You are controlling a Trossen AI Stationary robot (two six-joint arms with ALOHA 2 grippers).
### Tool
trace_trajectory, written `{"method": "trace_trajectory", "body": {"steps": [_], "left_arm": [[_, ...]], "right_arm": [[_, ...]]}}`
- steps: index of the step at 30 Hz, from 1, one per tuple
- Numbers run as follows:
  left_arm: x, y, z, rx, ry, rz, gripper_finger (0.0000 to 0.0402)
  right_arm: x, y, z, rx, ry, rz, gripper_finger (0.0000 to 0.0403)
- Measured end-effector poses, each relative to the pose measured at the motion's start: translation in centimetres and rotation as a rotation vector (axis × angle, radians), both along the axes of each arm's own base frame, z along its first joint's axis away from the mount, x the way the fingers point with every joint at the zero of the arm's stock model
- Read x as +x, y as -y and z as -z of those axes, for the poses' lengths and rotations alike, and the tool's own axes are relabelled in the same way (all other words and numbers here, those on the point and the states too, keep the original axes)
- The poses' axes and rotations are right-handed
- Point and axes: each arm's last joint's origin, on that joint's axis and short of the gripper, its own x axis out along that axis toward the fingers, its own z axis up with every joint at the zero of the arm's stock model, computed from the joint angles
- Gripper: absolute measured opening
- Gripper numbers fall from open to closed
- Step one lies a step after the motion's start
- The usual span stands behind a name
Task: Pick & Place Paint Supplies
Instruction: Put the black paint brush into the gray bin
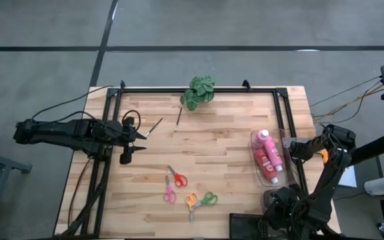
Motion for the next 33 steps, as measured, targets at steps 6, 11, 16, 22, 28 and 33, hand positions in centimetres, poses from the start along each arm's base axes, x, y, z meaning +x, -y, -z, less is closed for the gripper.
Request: {"method": "trace_trajectory", "body": {"steps": [6,11,16,22,28,33], "left_arm": [[0.0,0.0,0.0,0.003,0.000,0.002,0.0197],[0.0,0.0,0.0,0.002,0.000,0.002,0.0197],[0.0,0.0,0.0,0.002,0.000,0.002,0.0197],[0.0,0.0,0.0,0.002,0.000,0.002,0.0197],[0.0,0.0,0.0,0.002,0.000,0.002,0.0197],[0.0,0.0,0.0,0.002,0.000,0.002,0.0197]], "right_arm": [[0.0,0.0,0.0,0.000,0.000,-0.002,0.0168],[0.0,0.0,0.0,0.001,0.001,-0.005,0.0171],[-0.1,0.3,-1.0,0.039,0.035,-0.005,0.0171],[-0.3,2.2,-4.6,0.102,0.226,-0.033,0.0171],[-0.1,5.7,-8.0,-0.012,0.547,-0.119,0.0171],[0.9,9.1,-9.8,-0.202,0.729,-0.228,0.0171]]}}
